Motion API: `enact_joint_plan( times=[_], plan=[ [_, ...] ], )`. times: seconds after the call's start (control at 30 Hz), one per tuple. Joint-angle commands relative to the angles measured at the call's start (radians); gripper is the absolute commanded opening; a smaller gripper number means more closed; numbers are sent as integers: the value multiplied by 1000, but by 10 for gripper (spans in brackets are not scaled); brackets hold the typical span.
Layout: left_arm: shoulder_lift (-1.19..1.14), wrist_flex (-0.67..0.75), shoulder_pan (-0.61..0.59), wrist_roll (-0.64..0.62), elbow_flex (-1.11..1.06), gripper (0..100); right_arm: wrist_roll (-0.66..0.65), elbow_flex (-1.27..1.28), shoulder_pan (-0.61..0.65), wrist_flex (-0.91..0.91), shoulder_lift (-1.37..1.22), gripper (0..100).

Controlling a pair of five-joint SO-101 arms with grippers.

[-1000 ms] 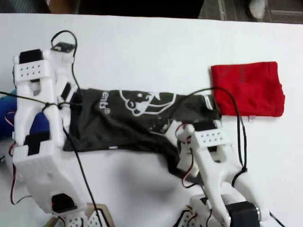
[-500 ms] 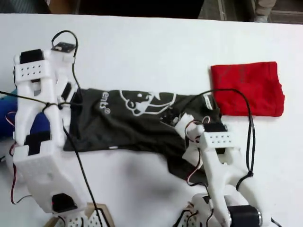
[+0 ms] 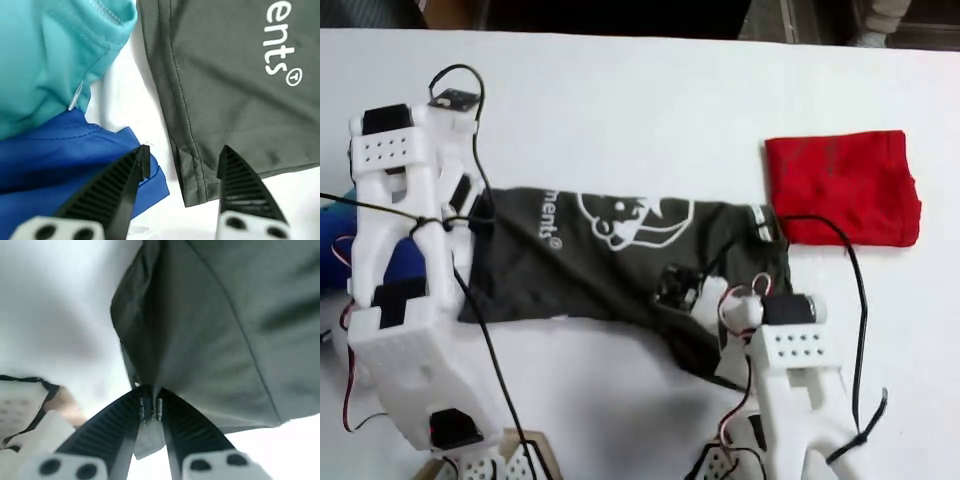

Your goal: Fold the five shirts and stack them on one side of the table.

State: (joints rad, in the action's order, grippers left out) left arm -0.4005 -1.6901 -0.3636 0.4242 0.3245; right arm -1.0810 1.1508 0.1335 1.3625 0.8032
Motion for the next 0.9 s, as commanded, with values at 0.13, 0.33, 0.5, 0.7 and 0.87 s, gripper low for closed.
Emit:
enact_joint_plan(
  times=[0.13,0.33,0.5,0.7,0.87],
  plan=[
    [63,3,-6,0,-2,242,17,61,-12,-134,36,62],
    [63,3,-6,0,-4,242,109,-6,27,-79,44,257],
    [63,3,-6,0,-4,242,106,-15,220,2,36,211],
    [63,3,-6,0,-4,242,124,43,294,-68,33,212],
    [63,3,-6,0,-4,242,124,109,225,-148,33,248]
  ],
)
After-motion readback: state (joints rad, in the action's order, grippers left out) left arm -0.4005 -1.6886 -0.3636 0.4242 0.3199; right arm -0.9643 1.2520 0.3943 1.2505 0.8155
